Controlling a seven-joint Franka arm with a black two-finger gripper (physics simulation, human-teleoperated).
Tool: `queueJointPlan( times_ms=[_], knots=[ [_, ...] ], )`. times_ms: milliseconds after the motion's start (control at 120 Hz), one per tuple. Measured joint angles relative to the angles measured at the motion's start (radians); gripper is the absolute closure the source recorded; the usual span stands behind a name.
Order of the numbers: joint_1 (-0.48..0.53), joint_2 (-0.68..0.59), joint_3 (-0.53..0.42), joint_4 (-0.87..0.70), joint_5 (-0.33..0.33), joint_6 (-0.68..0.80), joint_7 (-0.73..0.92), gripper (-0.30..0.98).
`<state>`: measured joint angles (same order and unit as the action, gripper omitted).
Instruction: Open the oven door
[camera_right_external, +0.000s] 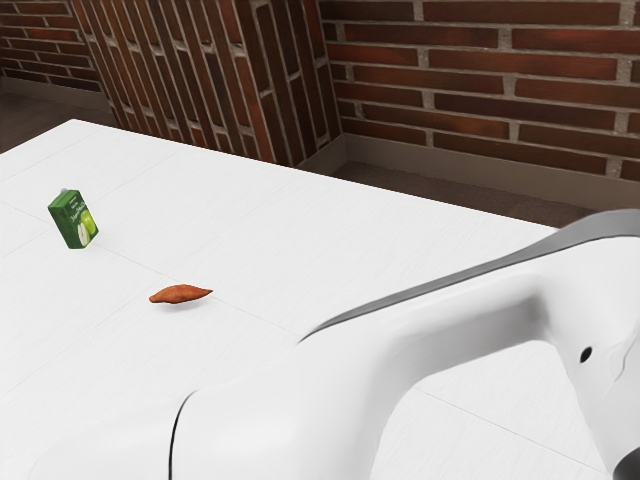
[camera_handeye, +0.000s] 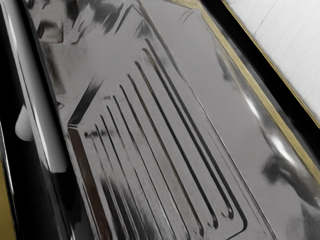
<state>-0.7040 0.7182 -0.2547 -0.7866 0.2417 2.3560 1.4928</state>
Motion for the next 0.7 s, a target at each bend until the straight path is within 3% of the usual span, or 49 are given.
queueJointPlan(
  times_ms=[358,700],
  knots=[
    [-0.005,-0.003,0.001,-0.005,-0.037,-0.038,0.013,-0.05],
    [-0.008,-0.014,0.001,-0.01,-0.07,-0.093,0.018,0.0]
  ],
)
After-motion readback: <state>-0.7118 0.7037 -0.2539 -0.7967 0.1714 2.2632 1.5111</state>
